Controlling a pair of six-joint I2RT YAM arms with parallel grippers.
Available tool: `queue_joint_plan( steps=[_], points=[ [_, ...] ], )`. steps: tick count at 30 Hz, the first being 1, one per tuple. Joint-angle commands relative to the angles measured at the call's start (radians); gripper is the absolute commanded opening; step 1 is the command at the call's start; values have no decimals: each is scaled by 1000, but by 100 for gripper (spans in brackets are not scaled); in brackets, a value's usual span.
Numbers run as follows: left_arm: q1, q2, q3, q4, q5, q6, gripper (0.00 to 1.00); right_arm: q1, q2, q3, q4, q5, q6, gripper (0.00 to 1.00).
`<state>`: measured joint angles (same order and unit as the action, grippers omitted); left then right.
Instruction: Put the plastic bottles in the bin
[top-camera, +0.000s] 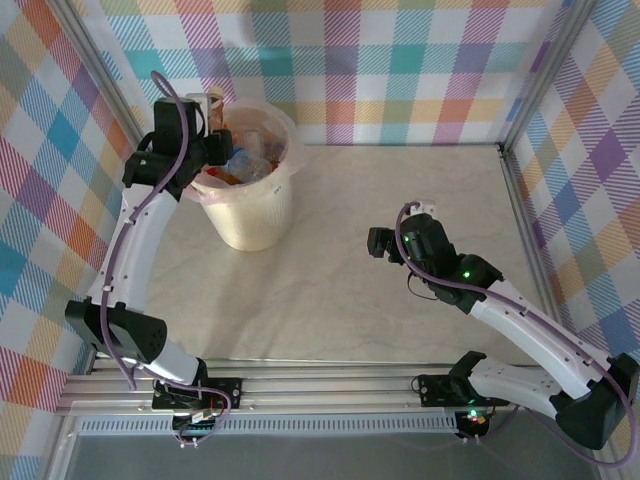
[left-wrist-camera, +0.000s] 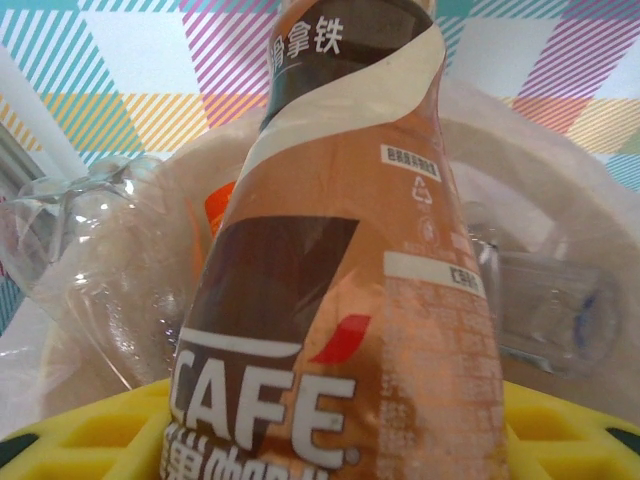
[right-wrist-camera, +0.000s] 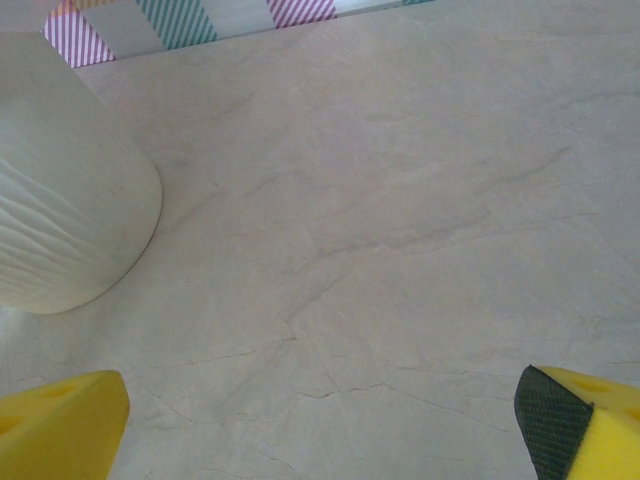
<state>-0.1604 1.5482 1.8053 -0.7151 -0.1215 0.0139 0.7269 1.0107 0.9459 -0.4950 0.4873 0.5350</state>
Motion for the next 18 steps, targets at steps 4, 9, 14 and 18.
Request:
queue_joint_plan(
  steps=[4, 9, 14, 18],
  points=[
    [45, 30, 51, -30, 29, 35, 59, -4, -8, 1, 6, 19, -14, 100],
    [70, 56, 51, -24, 42, 35, 63, -4, 0, 3, 4, 20, -15, 100],
    [74, 77, 50, -10, 73, 46, 72, -4, 0, 3, 2, 19, -13, 100],
    [75, 89, 51, 0, 86, 46, 78, -4, 0, 4, 1, 20, -13, 100]
  ],
)
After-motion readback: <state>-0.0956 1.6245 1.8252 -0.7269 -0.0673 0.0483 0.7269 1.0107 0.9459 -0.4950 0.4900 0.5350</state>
